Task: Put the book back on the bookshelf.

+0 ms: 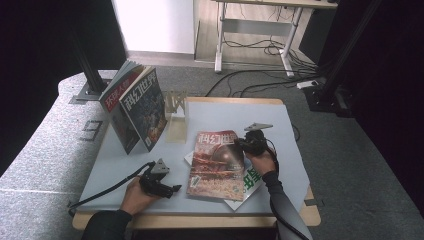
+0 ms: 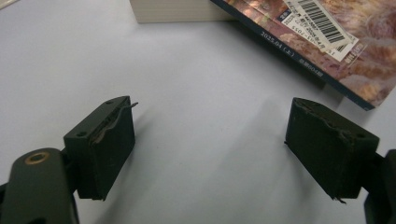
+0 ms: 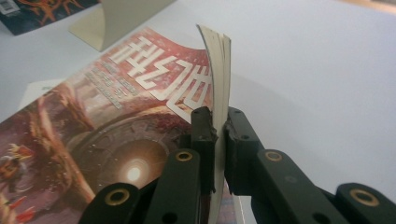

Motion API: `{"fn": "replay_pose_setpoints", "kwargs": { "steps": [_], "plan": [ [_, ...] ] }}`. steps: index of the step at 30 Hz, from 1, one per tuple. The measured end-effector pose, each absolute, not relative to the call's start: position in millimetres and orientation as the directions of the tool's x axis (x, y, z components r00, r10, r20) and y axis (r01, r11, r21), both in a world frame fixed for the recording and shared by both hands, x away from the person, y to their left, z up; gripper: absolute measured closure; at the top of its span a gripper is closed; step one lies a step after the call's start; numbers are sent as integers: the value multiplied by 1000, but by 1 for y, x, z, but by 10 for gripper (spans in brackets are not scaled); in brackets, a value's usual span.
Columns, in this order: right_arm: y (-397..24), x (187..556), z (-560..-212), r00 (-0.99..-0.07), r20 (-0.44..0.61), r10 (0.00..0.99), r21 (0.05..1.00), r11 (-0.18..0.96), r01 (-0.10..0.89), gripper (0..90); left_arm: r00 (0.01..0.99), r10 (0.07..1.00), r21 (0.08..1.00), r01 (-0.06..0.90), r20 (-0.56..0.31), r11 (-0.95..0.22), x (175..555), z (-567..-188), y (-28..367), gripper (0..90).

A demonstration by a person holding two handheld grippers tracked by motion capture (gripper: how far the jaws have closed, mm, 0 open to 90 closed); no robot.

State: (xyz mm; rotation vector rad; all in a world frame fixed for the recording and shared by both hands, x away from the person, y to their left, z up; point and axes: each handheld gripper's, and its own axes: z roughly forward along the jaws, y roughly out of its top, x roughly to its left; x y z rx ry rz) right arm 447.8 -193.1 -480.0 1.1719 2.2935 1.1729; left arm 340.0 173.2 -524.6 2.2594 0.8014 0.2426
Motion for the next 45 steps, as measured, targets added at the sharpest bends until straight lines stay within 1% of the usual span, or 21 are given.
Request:
{"fn": "replay_pose_setpoints", "kwargs": {
  "steps": [2, 6, 9, 18, 22, 26, 30, 36, 40, 41, 42, 45],
  "plan": [
    [-193, 445, -475, -626, 75, 777, 792, 335, 511, 829, 794, 602, 690, 483, -85, -539, 342, -523, 174, 184],
    [-191, 440, -465, -638, 55, 768, 808, 341, 480, 831, 807, 579, 712, 471, -111, -520, 345, -517, 170, 199],
    [-190, 436, -458, -649, 44, 759, 820, 344, 457, 831, 821, 564, 715, 447, -91, -537, 347, -513, 164, 199],
    [-186, 424, -439, -675, 11, 738, 847, 351, 398, 832, 842, 529, 732, 427, -108, -530, 363, -507, 145, 216],
    [-187, 419, -432, -684, 13, 730, 861, 339, 378, 832, 849, 519, 733, 415, -100, -539, 372, -505, 138, 217],
    [-187, 413, -425, -694, 8, 720, 872, 334, 357, 832, 850, 512, 738, 425, -125, -524, 379, -504, 133, 217],
    [-185, 408, -418, -706, -7, 708, 883, 336, 327, 832, 855, 502, 728, 427, -132, -536, 384, -505, 130, 217],
    [-184, 401, -410, -720, -20, 694, 894, 334, 297, 832, 863, 467, 729, 443, -191, -522, 389, -511, 126, 220],
    [-182, 398, -407, -730, -25, 683, 898, 336, 284, 831, 872, 447, 733, 436, -201, -521, 389, -511, 122, 252],
    [-182, 398, -406, -732, -26, 681, 898, 338, 283, 831, 877, 435, 732, 432, -205, -526, 389, -510, 121, 286],
    [-182, 398, -406, -733, -25, 680, 897, 338, 283, 830, 878, 436, 726, 429, -196, -538, 389, -510, 120, 313],
    [-182, 398, -406, -738, -16, 674, 896, 337, 288, 830, 873, 447, 721, 438, -197, -537, 388, -509, 120, 334]
  ]
}}
